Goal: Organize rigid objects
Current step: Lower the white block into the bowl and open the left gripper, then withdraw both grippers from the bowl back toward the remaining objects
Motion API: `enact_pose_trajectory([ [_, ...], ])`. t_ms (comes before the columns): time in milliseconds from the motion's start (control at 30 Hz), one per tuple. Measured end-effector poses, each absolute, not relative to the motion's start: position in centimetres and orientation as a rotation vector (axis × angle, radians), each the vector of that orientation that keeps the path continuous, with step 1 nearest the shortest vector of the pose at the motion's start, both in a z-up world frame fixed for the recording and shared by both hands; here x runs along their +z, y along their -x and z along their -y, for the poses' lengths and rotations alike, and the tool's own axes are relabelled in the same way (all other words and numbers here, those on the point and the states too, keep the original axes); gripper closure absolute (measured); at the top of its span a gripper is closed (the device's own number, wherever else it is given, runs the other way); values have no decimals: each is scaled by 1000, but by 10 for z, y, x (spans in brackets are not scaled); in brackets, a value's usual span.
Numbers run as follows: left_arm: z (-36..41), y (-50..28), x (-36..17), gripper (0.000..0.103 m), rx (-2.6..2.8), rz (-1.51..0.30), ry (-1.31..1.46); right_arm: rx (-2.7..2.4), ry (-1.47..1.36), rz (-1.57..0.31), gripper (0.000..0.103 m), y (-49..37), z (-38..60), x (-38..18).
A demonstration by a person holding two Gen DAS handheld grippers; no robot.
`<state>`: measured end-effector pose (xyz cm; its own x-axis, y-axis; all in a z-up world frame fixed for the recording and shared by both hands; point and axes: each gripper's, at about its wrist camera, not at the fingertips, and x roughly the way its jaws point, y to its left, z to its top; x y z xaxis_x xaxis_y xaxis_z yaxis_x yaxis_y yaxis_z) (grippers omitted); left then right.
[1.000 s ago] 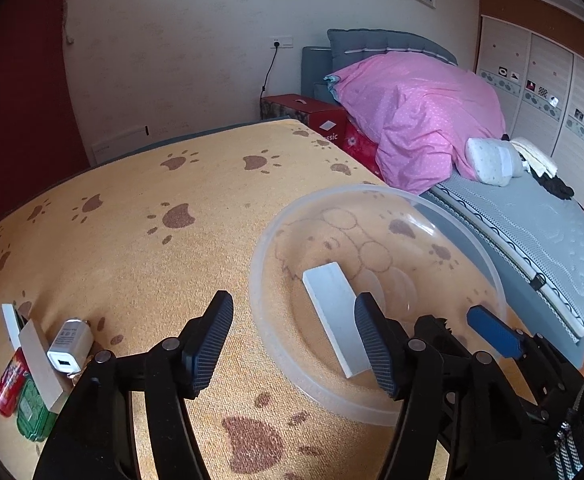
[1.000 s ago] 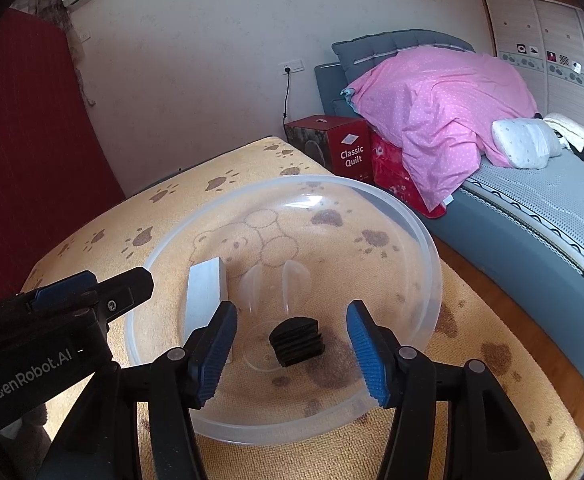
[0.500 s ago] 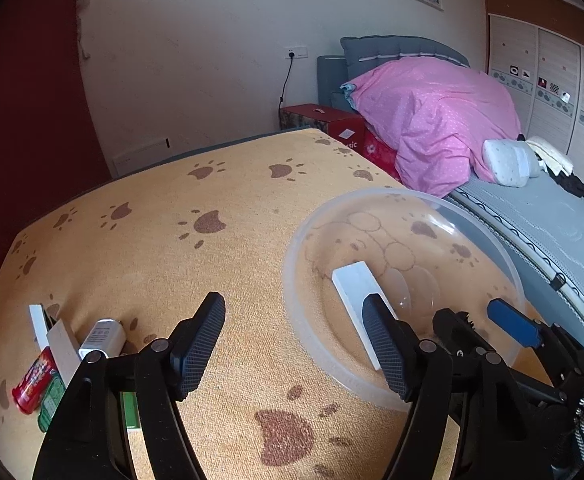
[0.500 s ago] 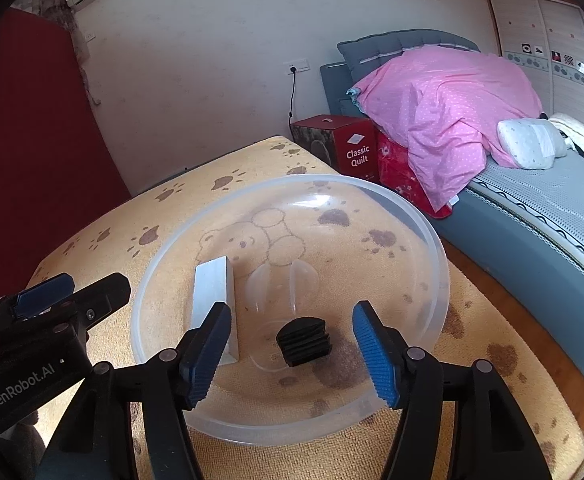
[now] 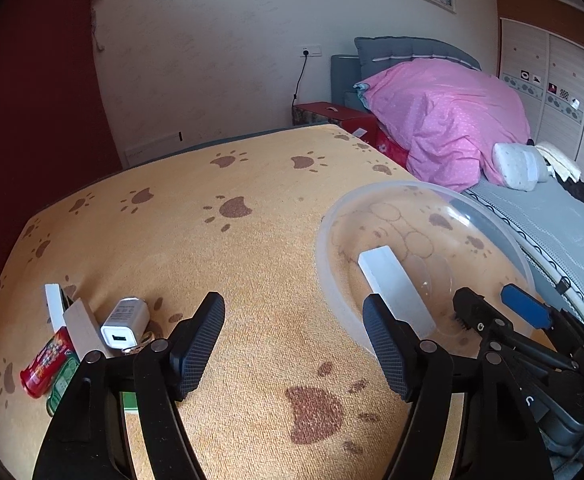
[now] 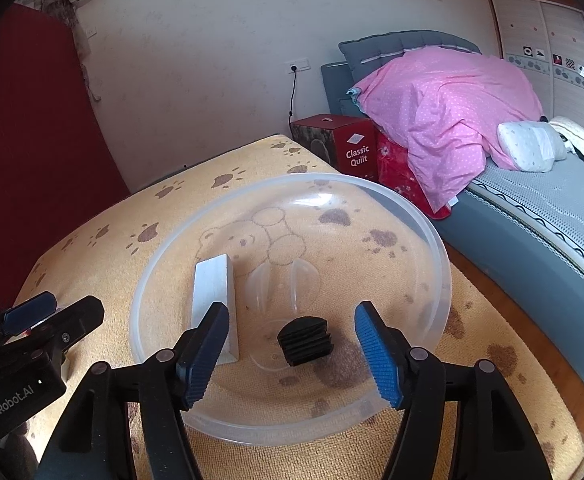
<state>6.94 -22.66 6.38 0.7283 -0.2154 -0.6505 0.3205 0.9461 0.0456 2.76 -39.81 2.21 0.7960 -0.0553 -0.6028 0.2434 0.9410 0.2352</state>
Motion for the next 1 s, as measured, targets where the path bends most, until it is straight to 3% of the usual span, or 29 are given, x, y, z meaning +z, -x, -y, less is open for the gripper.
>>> enact_pose_trajectory([
  [300, 207, -65, 61, 30, -265, -704, -139, -171, -295, -637, 32, -30, 395, 23],
  [500, 192, -60, 60, 30, -249, -705, -127, -167, -270, -647, 24, -32, 390, 24],
  [800, 165, -55, 58, 18, -195, -699, -120, -125, -302, -656, 9, -30, 383, 28],
  [1000, 148, -53, 57, 16, -144, -681, -120, -28, -337, -675, 5, -28, 367, 29],
])
